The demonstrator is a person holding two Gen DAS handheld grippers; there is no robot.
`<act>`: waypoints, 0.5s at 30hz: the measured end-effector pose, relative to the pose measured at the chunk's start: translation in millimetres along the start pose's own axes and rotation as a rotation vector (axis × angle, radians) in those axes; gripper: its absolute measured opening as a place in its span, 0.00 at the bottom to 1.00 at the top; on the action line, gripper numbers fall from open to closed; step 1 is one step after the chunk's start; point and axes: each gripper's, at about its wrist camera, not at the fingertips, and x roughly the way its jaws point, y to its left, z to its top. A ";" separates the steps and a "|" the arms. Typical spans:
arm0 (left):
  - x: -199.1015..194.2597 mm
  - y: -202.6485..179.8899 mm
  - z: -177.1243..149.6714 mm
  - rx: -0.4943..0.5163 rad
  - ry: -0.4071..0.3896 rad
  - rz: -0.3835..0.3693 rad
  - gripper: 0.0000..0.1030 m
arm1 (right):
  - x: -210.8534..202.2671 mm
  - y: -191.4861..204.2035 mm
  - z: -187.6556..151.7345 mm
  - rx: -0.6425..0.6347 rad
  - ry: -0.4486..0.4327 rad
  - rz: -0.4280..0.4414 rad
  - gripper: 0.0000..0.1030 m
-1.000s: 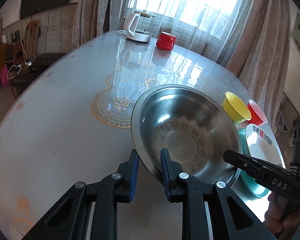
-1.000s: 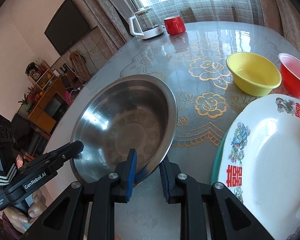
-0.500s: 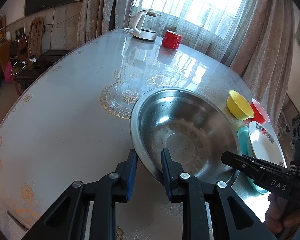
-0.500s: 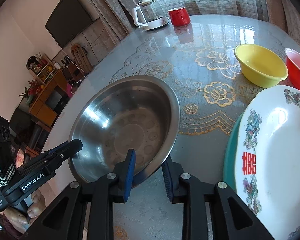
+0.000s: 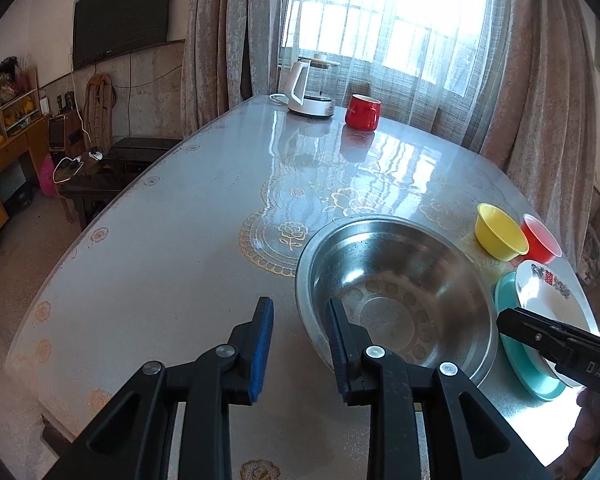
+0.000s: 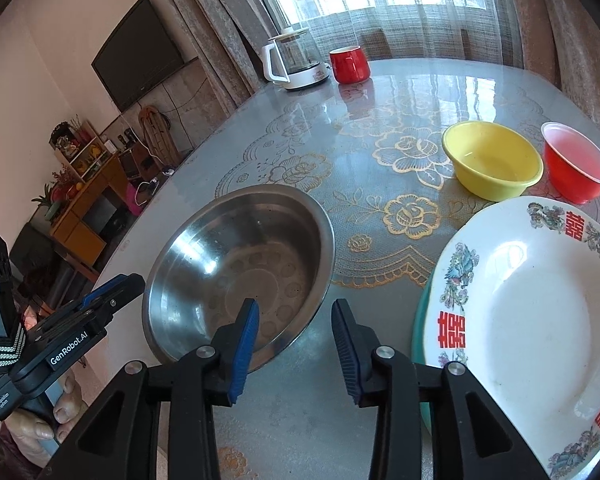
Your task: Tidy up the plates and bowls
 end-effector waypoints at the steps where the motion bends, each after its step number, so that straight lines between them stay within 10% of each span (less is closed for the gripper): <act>1: -1.1 -0.4 0.5 0.003 -0.005 0.006 0.27 | -3.3 -1.8 -0.3 0.004 -0.011 -0.003 0.38; 15: -13.8 -29.3 2.1 0.104 -0.053 0.000 0.29 | -33.7 -32.3 0.7 0.095 -0.082 -0.014 0.39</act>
